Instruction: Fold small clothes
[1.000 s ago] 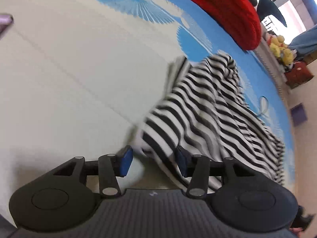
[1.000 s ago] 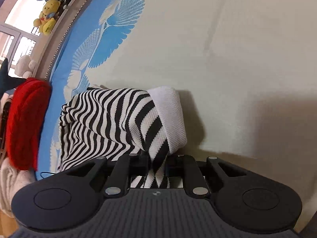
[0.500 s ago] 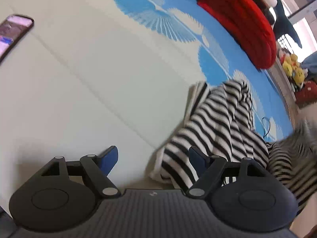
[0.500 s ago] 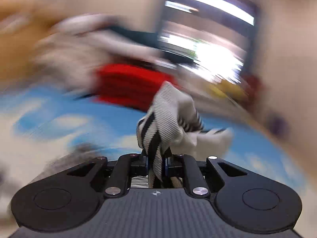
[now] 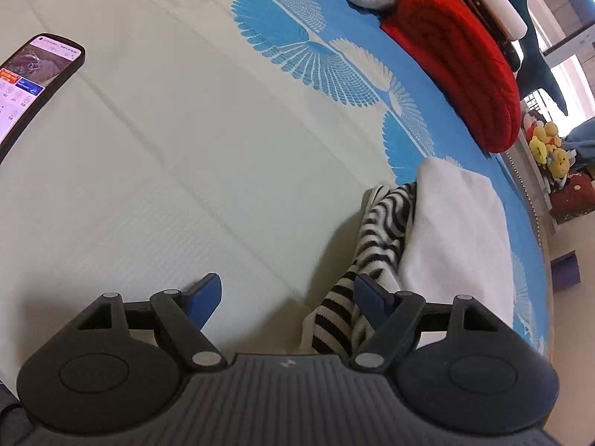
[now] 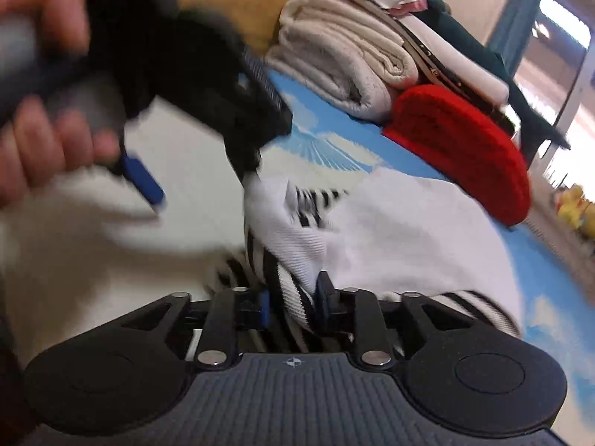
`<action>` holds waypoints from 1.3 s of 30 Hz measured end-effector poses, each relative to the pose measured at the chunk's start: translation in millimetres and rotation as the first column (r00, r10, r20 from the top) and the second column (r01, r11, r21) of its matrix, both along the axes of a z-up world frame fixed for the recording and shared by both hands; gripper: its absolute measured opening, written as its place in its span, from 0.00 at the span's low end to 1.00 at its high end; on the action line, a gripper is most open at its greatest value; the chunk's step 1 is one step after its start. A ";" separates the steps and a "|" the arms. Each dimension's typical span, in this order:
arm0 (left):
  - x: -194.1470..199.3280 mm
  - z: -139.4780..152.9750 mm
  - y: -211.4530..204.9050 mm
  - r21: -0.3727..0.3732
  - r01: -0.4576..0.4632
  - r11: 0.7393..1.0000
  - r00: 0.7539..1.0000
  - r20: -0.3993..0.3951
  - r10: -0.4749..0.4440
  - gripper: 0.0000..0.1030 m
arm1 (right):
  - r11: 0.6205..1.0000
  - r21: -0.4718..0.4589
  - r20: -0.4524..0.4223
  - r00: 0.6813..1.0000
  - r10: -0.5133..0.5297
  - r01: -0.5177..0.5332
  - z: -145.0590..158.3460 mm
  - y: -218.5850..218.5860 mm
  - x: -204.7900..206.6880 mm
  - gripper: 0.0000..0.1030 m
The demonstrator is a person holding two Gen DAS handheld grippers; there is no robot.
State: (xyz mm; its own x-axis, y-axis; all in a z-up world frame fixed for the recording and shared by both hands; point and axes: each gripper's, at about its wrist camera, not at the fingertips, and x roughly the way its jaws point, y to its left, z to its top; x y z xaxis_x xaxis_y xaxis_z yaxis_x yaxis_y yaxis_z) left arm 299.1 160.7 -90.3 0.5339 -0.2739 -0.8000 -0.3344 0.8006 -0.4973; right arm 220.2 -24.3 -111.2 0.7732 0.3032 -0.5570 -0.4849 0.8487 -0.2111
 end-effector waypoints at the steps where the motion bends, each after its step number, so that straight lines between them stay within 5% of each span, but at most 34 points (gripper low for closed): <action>1: 0.9 0.0 0.8 -0.003 0.000 1.000 1.000 0.004 0.000 0.80 | 0.995 0.099 -0.044 0.999 0.032 -0.028 1.4 -4.0 1.8 0.57; 3: -0.5 2.5 4.0 -0.007 -0.008 1.000 1.000 0.022 0.008 0.80 | 0.965 0.252 -0.139 0.984 0.111 -0.073 6.7 -9.3 2.0 0.67; 6: -3.3 10.6 8.4 -0.028 0.009 1.000 0.998 0.064 -0.007 0.80 | 0.944 0.319 -0.174 0.974 0.146 -0.085 27.0 -28.8 -8.4 0.58; 9: -4.9 23.9 2.4 -0.036 0.098 0.995 0.987 0.131 -0.092 0.80 | 0.957 0.285 -0.062 0.998 -0.026 0.043 62.8 -74.2 -22.9 0.55; 13: -13.7 40.1 -20.7 -0.034 0.275 0.961 0.937 0.233 -0.260 0.80 | 0.925 0.211 0.013 0.945 -0.327 0.317 71.5 -125.9 -24.0 0.32; 16: -19.4 45.5 -48.1 -0.015 0.409 0.912 0.877 0.281 -0.389 0.83 | 0.909 0.228 -0.106 0.937 -0.332 0.348 46.4 -135.6 -19.5 0.24; 18: -19.3 40.8 -65.9 0.037 0.446 0.894 0.861 0.253 -0.440 0.83 | 0.934 0.163 -0.135 0.945 -0.299 0.319 25.2 -126.1 -21.3 0.20; 22: -9.2 14.4 -91.8 0.142 0.479 0.866 0.866 0.083 -0.493 0.75 | 0.975 -0.054 -0.088 0.972 -0.218 0.214 -1.9 -100.5 -35.5 0.20; 24: -6.6 5.2 -95.7 0.216 0.470 0.856 0.873 0.032 -0.487 0.51 | 0.976 -0.039 -0.096 0.972 -0.216 0.213 2.8 -104.0 -33.7 0.20; 27: -1.5 2.2 -81.0 0.254 0.398 0.882 0.907 0.039 -0.420 0.41 | 0.979 -0.020 -0.116 0.972 -0.204 0.203 1.3 -115.1 -38.0 0.20; 30: 2.5 1.5 -66.7 0.408 0.280 0.869 0.951 0.009 -0.310 0.23 | 0.982 -0.067 -0.092 0.979 -0.181 0.176 0.0 -117.1 -43.4 0.20; 34: -1.9 8.9 -38.8 0.245 0.228 0.942 0.966 0.068 -0.251 0.27 | 0.974 0.127 -0.073 0.981 -0.182 0.190 28.8 -131.7 -58.1 0.18; 35: -6.9 14.7 -37.7 0.238 0.229 0.944 0.962 0.095 -0.257 0.31 | 0.968 0.178 -0.028 0.984 -0.177 0.179 37.7 -132.5 -62.0 0.18; 37: -18.0 26.8 -42.9 0.228 0.256 0.939 0.943 0.156 -0.295 0.55 | 0.964 0.211 0.036 0.984 -0.172 0.161 43.0 -127.3 -62.6 0.19; 39: -27.9 32.9 -53.7 0.210 0.298 0.931 0.920 0.197 -0.339 0.65 | 0.970 0.194 0.015 0.988 -0.152 0.147 35.4 -116.6 -53.0 0.18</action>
State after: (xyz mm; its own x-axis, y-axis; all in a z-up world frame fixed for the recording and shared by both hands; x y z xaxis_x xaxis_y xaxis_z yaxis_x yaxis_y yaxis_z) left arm 271.2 107.0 -57.3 0.6134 -0.3281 -0.7184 0.0576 0.9258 -0.3737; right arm 167.2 -141.0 -75.7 0.8332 0.2816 -0.4758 -0.3454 0.9371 -0.0502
